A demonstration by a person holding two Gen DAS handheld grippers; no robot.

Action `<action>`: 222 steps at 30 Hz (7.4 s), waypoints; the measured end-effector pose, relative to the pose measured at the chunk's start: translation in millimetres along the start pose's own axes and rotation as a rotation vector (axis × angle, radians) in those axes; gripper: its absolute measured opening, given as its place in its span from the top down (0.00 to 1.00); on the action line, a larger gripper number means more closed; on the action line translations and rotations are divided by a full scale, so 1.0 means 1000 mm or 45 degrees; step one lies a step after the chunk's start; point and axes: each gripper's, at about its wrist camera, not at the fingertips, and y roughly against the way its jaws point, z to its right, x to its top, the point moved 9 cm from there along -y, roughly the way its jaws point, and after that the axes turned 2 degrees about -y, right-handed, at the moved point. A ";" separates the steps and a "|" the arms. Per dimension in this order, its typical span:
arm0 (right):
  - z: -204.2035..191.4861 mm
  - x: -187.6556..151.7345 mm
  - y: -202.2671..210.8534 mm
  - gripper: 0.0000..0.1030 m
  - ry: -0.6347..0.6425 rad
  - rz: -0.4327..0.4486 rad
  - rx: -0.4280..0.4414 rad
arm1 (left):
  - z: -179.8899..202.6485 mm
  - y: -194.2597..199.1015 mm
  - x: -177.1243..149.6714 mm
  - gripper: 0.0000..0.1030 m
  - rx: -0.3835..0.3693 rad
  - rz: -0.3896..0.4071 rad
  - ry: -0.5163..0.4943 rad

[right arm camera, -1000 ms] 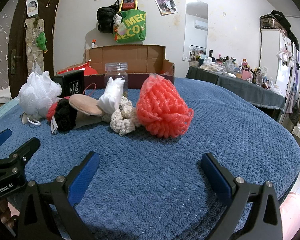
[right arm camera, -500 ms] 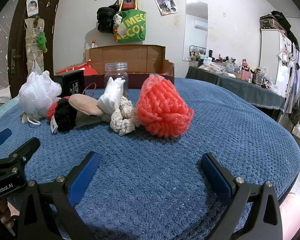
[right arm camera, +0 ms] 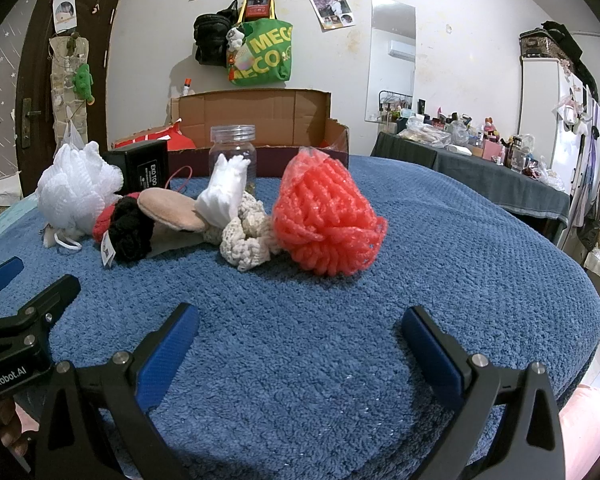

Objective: Organize soft objects

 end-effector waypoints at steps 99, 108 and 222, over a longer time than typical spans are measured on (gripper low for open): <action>0.010 0.124 -0.106 0.54 0.319 -0.316 0.316 | -0.060 -0.102 0.145 0.61 -0.345 -0.358 -0.257; -0.020 0.162 -0.129 0.54 0.340 -0.332 0.462 | -0.037 -0.126 0.193 0.61 -0.449 -0.288 -0.341; -0.020 0.100 0.045 0.00 0.034 0.198 0.194 | -0.007 0.054 0.121 0.00 -0.183 0.186 0.011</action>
